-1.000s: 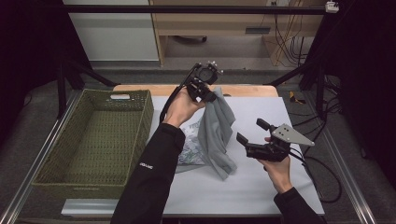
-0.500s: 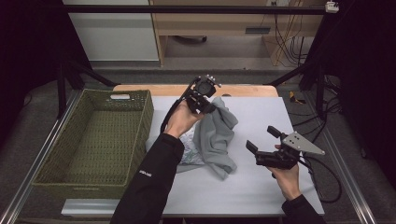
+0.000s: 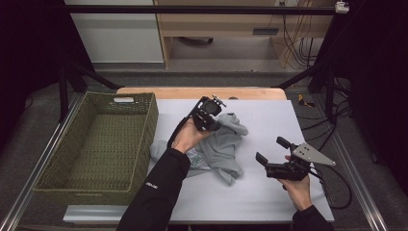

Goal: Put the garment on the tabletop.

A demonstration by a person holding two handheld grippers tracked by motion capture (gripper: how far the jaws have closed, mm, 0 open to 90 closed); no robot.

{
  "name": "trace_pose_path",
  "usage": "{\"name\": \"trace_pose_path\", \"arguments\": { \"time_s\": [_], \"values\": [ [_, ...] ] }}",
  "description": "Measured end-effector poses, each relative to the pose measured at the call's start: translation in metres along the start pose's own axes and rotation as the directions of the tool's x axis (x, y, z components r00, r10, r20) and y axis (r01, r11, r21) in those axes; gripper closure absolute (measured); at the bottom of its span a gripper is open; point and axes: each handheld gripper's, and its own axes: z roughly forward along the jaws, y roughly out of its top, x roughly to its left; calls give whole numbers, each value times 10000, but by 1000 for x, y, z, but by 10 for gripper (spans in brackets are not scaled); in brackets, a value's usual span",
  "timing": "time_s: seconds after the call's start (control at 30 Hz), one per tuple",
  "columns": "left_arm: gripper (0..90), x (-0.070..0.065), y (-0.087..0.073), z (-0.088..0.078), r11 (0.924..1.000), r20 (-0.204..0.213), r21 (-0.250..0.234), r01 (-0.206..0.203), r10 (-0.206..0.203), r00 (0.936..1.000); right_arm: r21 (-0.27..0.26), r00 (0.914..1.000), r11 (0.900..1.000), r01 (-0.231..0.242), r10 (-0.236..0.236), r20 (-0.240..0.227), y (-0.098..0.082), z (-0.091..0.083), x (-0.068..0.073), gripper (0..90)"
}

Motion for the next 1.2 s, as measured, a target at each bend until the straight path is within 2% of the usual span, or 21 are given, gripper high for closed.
{"name": "trace_pose_path", "arguments": {
  "time_s": [0.03, 0.07, 0.13, 0.17, 0.2, 0.33, 0.37, 0.5, 0.57, 0.6, 0.63, 0.67, 0.77, 0.8, 0.83, 0.97, 1.07, 1.1, 1.13, 1.17, 1.2],
  "values": [
    [827, 0, -3, 3, 10000, 82, 42, -10, 9, 10000, 45, 9999, 9999, 99, -99, -37, -1, 0, 0, 4],
    [816, 0, -3, 3, 10000, 82, 42, -10, 9, 10000, 18, 9998, 9999, -158, 159, -140, -1, 1, 2, 4],
    [757, -1, -7, 6, 10000, 97, 12, -47, 47, 9999, 119, 9998, 9998, 158, -157, -79, -3, 2, 2, 4],
    [757, -1, -7, 6, 10000, 96, 54, -57, 57, 9999, 119, 9998, 9998, 158, -157, -79, -3, 2, 2, 4],
    [731, -1, -9, 6, 9999, 72, -84, -86, 87, 9999, 205, 10000, 9998, -59, 60, -53, -3, 2, 3, 4],
    [546, -2, -12, -1, 9974, 57, -657, 311, -308, 9995, 345, 9998, 9993, -162, 165, -87, -6, 3, 4, 4],
    [456, -2, -13, -5, 9959, 89, -829, 364, -358, 9993, 356, 9999, 9994, -43, 47, -92, -7, 3, 3, 4],
    [372, -6, -18, -24, 9826, 28, -1748, 632, -637, 9980, 382, 9999, 9992, -99, 101, -49, -7, 2, 3, 4],
    [318, -7, -21, -35, 9766, -114, -2083, 529, -565, 9983, 443, 9996, 9986, -273, 278, -92, -7, 1, 3, 4],
    [292, -7, -23, -40, 9726, -229, -2281, 442, -507, 9984, 358, 9998, 9991, -209, 211, -40, -8, 1, 2, 4],
    [244, -8, -25, -44, 9652, -158, -2553, 569, -630, 9979, 375, 9998, 9991, -179, 178, 19, -9, 1, -1, 4],
    [244, -9, -28, -48, 9558, 1, -2833, 788, -821, 9966, 375, 9998, 9991, -179, 178, 19, -9, 1, -1, 4],
    [177, -10, -38, -57, 9264, 255, -3634, 982, -955, 9951, 339, 9998, 9992, -217, 216, 40, -9, -1, -3, 4],
    [151, -12, -46, -61, 9117, 268, -3988, 993, -966, 9950, 339, 9998, 9992, -219, 218, 34, -9, -2, -3, 4],
    [139, -12, -46, -61, 9117, 268, -3988, 993, -966, 9950, 379, 9997, 9990, -230, 228, 39, -9, -2, -3, 4],
    [102, -14, -69, -63, 8698, 652, -4754, 1319, -1147, 9913, 342, 9997, 9991, -240, 240, 2, -9, -3, -4, 4],
    [84, -16, -85, -62, 8431, 794, -5176, 1457, -1222, 9893, 415, 9998, 9989, -206, 202, 83, -10, -4, -5, 4],
    [77, -18, -97, -61, 8225, 767, -5495, 1467, -1252, 9892, 431, 9998, 9989, -198, 194, 99, -10, -4, -5, 4],
    [76, -18, -97, -61, 8225, 767, -5495, 1467, -1252, 9892, 431, 9998, 9989, -198, 194, 99, -10, -4, -5, 4],
    [76, -20, -104, -60, 8083, 787, -5693, 1500, -1279, 9887, 446, 9998, 9988, -202, 198, 102, -10, -4, -5, 4],
    [76, -20, -108, -59, 7993, 854, -5807, 1548, -1293, 9879, 433, 9997, 9988, -215, 211, 75, -10, -4, -5, 4]
  ]
}}
